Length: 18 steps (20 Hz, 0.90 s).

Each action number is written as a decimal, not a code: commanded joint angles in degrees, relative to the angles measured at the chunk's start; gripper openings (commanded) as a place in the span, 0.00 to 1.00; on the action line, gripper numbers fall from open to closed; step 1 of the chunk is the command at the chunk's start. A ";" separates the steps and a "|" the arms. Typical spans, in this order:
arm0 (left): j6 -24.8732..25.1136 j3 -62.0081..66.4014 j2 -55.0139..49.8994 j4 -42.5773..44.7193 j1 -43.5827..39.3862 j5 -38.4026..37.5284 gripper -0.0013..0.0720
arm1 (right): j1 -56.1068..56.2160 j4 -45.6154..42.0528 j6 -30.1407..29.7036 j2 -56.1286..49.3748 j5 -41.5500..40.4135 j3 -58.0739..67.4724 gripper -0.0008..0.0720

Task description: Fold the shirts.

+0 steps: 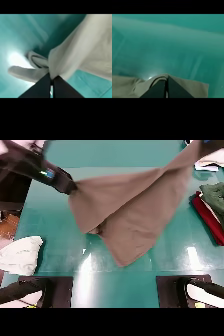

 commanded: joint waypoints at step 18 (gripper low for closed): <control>-4.39 -20.33 -9.16 -19.85 14.47 -0.04 0.73 | 3.91 -6.40 3.98 -11.80 1.33 -2.01 0.04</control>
